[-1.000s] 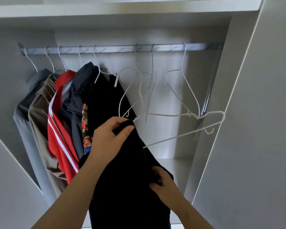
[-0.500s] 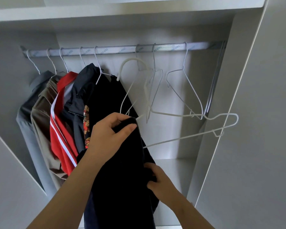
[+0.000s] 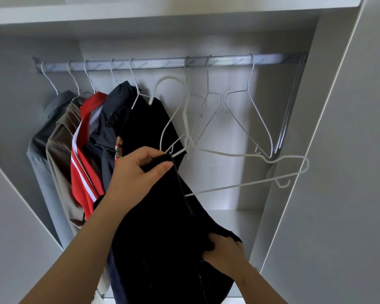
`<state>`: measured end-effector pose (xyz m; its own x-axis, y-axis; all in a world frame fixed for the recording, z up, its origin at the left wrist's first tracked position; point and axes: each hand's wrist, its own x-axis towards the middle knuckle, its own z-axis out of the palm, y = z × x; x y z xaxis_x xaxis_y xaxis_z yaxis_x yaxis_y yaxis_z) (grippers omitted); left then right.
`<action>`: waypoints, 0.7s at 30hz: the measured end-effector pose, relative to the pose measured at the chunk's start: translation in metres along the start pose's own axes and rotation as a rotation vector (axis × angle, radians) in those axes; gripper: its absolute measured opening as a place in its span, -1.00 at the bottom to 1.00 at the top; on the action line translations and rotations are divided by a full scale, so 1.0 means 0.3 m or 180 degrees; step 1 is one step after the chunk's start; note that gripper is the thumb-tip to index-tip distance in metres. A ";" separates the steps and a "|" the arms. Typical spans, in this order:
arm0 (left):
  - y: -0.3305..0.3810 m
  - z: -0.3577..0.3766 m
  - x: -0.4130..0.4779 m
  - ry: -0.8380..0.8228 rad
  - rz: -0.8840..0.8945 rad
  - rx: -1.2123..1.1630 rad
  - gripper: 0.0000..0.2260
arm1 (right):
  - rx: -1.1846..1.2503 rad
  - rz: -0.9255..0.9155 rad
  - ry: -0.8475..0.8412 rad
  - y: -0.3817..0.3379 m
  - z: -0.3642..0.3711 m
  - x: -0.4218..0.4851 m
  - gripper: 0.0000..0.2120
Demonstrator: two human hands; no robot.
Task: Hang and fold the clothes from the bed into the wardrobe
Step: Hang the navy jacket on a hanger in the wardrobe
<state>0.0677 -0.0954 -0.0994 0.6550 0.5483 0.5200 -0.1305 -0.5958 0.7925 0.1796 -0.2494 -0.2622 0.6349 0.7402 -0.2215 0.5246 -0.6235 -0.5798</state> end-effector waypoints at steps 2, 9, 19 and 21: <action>-0.020 -0.030 -0.002 0.0051 -0.0024 0.0028 -0.82 | -0.0436 0.0118 0.0258 0.027 -0.007 -0.014 -0.92; -0.088 -0.146 -0.022 -0.0127 0.0002 0.0408 -0.73 | -0.0987 0.0593 0.1205 0.065 -0.096 -0.033 -0.81; -0.141 -0.232 -0.071 -0.0359 0.0203 0.1374 -0.69 | -0.0522 -0.0172 0.1568 0.068 -0.162 -0.022 -0.63; -0.149 -0.234 -0.076 -0.0248 0.0217 0.1644 -0.70 | -0.0691 -0.0186 0.1500 0.064 -0.158 -0.023 -0.71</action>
<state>0.0062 -0.0400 -0.1245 0.7138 0.4646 0.5241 0.1964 -0.8510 0.4870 0.2122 -0.2783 -0.2346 0.7612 0.6129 0.2122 0.6406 -0.6594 -0.3935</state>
